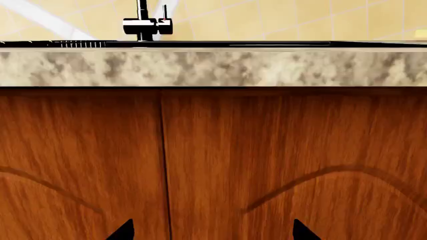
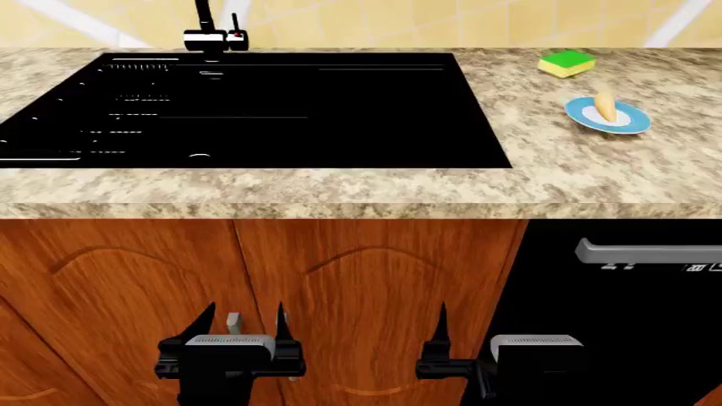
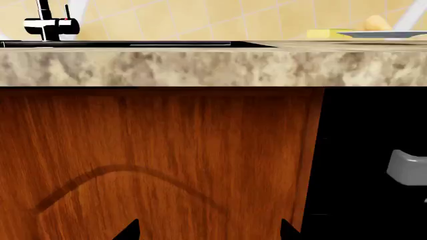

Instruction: Pick the carrot from the counter and place it in the sink. Then turn on the sink faucet.

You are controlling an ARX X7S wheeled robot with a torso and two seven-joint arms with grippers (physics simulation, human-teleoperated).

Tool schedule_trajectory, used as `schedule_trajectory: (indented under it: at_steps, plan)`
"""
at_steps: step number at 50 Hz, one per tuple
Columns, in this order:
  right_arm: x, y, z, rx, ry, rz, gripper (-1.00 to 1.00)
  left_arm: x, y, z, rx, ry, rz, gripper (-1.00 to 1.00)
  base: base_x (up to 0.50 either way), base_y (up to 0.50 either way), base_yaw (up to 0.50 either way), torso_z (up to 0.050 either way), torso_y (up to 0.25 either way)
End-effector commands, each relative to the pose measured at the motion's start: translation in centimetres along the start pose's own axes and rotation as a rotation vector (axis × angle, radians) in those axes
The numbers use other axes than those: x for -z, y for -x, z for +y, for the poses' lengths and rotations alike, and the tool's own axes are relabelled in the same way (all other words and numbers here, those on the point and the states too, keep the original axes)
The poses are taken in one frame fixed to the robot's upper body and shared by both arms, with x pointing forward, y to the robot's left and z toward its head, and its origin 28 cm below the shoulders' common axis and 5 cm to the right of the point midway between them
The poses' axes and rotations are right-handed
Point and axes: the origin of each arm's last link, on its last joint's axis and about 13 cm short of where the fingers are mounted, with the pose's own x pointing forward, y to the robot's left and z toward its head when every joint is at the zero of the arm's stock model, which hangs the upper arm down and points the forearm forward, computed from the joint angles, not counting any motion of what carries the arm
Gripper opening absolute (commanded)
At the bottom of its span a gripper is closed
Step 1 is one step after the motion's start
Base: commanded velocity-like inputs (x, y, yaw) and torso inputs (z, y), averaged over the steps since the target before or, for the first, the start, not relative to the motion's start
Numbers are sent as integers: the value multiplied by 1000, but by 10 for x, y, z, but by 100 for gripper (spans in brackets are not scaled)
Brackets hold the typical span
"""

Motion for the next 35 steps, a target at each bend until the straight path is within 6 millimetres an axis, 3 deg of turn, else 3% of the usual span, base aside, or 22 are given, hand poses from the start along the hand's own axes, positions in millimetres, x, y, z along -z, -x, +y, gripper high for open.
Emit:
schedule_trajectory:
  at_steps: [1, 3, 7, 8, 9, 12, 13, 14, 16, 24, 35]
  plan:
    - [-3, 0, 1, 7, 14, -7, 100, -4, 1, 1, -5, 22, -14, 100, 0, 0, 0, 0, 0]
    - [-5, 0, 0, 22, 21, 2, 100, -6, 1, 1, -12, -2, -22, 100, 0, 0, 0, 0, 0]
    - [-36, -7, -8, 30, 67, -57, 100, -33, -14, 3, 10, -62, -20, 100, 0, 0, 0, 0, 0]
    - [-61, -14, -10, 17, 75, -90, 100, -55, -21, 6, 39, -43, -18, 100, 0, 0, 0, 0, 0]
    - [-67, -16, -10, 10, 72, -92, 100, -61, -22, 7, 43, -53, -12, 100, 0, 0, 0, 0, 0]
    - [-109, -33, -12, -43, 59, -121, 100, -111, -36, 9, 119, -27, -34, 100, 0, 0, 0, 0, 0]
    - [-112, -34, -13, -43, 58, -123, 100, -117, -38, 9, 128, -9, -31, 100, 0, 0, 0, 0, 0]
    - [-152, -45, -16, -59, 61, -191, 100, -153, -50, 14, 121, 0, -78, 100, 0, 0, 0, 0, 0]
    - [-165, -47, -17, -70, 71, -152, 100, -169, -49, 16, 121, 0, -57, 100, 0, 0, 0, 0, 0]
    - [-208, -41, -23, -65, 87, -197, 100, -212, -39, 17, 118, -20, -103, 100, 0, 0, 0, 45, 0]
    - [-244, -35, -24, -71, 108, -269, 100, -248, -32, 16, 124, -22, -162, 100, 0, 0, 0, 50, 0]
